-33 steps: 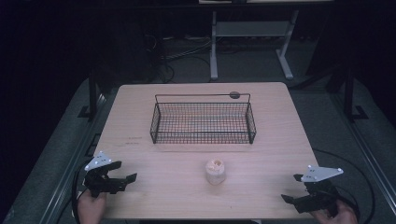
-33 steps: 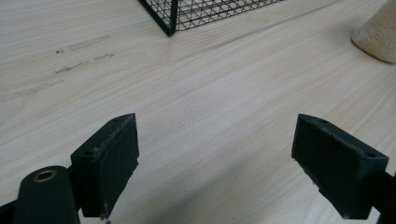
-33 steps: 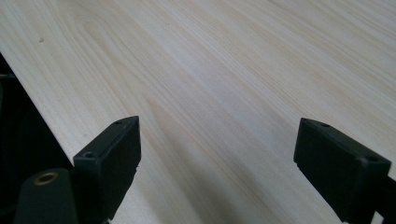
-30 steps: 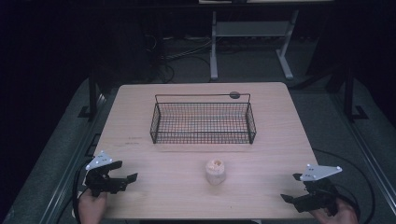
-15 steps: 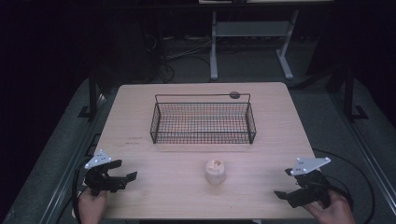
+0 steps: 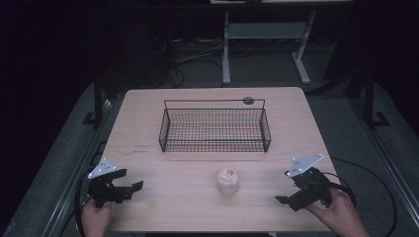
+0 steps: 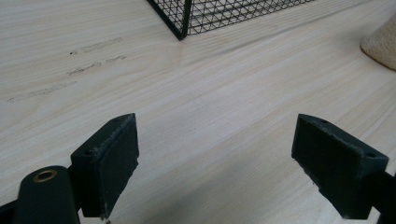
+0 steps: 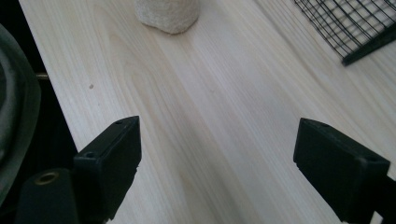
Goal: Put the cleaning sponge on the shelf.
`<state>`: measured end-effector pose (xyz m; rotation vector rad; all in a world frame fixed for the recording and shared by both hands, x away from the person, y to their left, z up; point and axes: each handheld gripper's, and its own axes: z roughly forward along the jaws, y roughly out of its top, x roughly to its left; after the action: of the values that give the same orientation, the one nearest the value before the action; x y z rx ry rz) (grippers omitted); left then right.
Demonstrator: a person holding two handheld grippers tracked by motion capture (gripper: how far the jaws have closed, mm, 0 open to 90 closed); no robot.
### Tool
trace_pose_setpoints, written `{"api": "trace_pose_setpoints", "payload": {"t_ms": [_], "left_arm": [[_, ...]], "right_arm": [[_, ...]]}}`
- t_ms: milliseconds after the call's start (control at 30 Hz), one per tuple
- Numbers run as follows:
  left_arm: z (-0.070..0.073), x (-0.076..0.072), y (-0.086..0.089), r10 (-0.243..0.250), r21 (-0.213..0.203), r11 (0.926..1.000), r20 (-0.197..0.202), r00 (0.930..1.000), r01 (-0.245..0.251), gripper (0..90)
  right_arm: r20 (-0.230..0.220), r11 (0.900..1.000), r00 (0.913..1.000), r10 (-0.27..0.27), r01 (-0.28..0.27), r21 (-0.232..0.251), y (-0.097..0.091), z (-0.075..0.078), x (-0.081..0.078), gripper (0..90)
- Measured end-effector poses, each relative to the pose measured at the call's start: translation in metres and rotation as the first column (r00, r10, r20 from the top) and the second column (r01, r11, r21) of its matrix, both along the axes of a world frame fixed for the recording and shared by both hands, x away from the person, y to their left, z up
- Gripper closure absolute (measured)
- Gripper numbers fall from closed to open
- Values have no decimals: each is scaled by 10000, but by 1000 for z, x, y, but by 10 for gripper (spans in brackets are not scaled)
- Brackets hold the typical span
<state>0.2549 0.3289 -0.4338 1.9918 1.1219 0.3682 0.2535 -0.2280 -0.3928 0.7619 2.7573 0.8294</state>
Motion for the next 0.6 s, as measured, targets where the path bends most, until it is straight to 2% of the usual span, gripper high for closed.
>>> {"api": "trace_pose_setpoints", "payload": {"t_ms": [167, 333, 600], "left_arm": [[-1, 1, 2, 56, 58, 10000, -15, 10000, -56, 137], [0, 1, 6, 124, 45, 9999, 13, 9999, -124, 136], [-1, 1, 5, 147, 42, 9999, -19, 9999, -147, 137]], "right_arm": [[-15, 9994, 9995, 306, -307, -148, 11, 4, 6, 147], [-272, 9973, 9976, 633, -642, -366, 26, 5, 13, 147], [-244, 9924, 9934, 1119, -1130, -491, 46, 10, 22, 147]]}}
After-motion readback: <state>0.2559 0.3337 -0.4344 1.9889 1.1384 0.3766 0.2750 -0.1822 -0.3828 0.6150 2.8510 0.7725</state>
